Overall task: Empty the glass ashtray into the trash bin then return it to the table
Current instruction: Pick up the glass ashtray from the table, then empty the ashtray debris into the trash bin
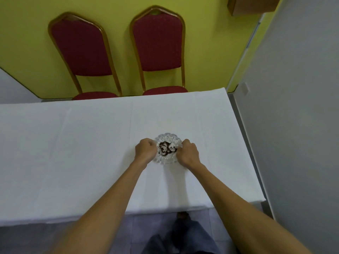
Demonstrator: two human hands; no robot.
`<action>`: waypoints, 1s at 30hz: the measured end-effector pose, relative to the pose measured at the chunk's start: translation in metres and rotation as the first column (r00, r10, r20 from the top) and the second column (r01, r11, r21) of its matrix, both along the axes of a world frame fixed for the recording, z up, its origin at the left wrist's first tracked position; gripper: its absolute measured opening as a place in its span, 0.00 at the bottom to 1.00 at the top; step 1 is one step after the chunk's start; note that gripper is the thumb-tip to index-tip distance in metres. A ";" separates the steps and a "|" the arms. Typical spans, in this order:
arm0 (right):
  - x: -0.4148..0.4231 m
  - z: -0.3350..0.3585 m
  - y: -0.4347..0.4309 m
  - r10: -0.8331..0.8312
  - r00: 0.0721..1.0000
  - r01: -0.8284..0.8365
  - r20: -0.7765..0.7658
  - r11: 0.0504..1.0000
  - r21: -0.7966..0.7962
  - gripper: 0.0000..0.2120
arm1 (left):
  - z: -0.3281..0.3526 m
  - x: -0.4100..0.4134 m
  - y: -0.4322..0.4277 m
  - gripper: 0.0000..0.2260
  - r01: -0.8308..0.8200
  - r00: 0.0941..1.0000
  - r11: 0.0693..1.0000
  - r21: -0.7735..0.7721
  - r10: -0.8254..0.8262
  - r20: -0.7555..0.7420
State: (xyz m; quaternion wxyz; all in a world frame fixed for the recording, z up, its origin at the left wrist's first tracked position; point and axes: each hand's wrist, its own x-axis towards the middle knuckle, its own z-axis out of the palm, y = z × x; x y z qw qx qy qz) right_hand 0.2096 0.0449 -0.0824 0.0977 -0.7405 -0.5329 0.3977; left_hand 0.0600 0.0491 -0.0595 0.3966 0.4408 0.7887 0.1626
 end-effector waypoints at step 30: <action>0.083 0.042 -0.318 -0.816 0.563 0.817 -0.129 0.526 0.237 0.09 | 0.017 0.152 -0.189 0.21 0.834 0.479 0.496 0.243 -0.868 0.127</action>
